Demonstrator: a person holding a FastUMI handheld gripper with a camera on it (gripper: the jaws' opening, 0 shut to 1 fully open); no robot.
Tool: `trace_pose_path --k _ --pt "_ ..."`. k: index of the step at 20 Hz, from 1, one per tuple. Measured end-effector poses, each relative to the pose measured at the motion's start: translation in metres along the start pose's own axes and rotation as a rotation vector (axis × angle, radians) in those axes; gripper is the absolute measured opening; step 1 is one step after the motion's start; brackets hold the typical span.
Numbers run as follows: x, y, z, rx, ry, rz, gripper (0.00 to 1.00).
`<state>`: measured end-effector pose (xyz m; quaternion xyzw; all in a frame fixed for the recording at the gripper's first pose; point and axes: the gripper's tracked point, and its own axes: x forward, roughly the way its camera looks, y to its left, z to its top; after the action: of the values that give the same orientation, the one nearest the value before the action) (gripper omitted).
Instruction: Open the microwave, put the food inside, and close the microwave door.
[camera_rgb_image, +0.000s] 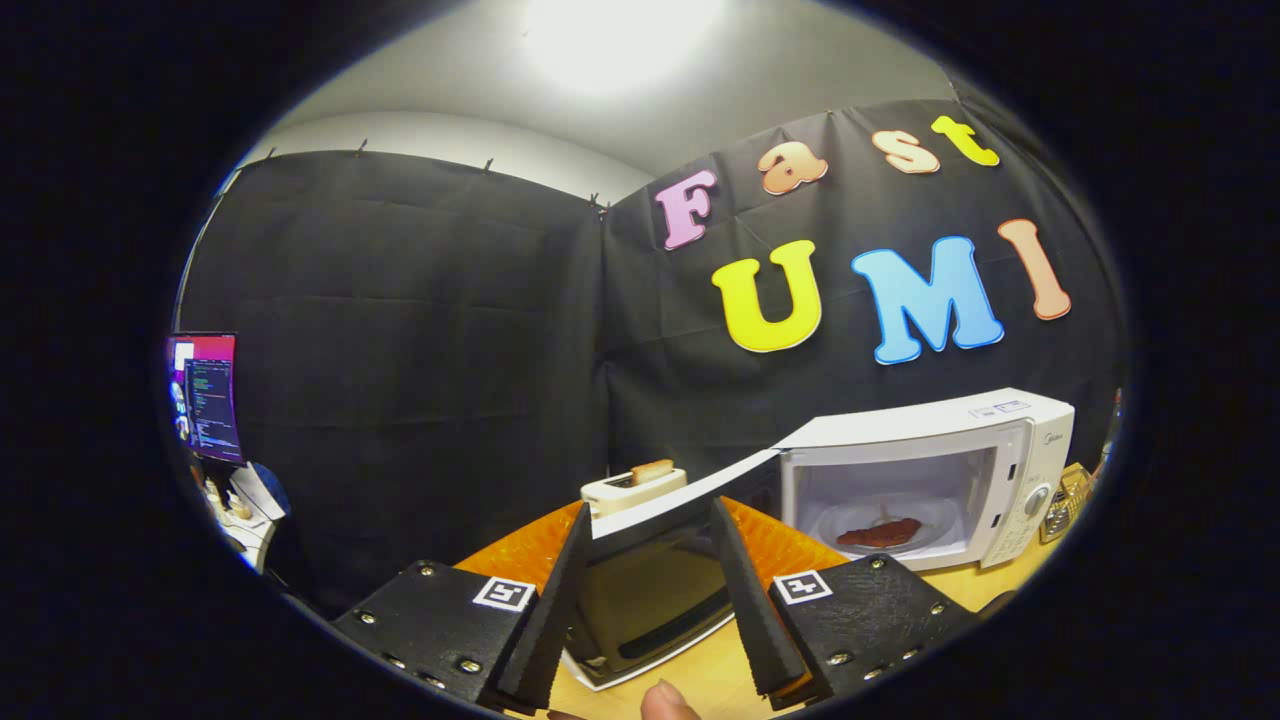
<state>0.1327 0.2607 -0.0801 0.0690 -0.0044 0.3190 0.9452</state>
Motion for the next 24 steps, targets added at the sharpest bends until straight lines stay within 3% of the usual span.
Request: trace_pose_path --k 3,10,11,12,14,16,17,19,22,24 --pt "-0.005 0.037 -0.012 -0.059 0.061 0.063 0.72" --pt "0.010 0.141 -0.060 -0.059 0.138 0.263 0.70" --pt "0.019 0.141 -0.070 -0.066 0.153 0.229 0.65" --pt "0.027 0.138 -0.079 -0.068 0.161 0.187 0.48" --pt "0.047 0.128 -0.098 -0.055 0.179 0.144 0.25" --pt "0.062 0.115 -0.115 -0.091 0.199 0.068 0.25" --pt "0.062 0.098 -0.116 -0.116 0.212 0.028 0.16" --pt "0.067 0.100 -0.136 -0.116 0.240 0.027 0.01" --pt "0.055 0.086 -0.136 -0.195 0.226 -0.007 0.01" --pt "0.046 0.078 -0.133 -0.176 0.211 -0.031 0.01"
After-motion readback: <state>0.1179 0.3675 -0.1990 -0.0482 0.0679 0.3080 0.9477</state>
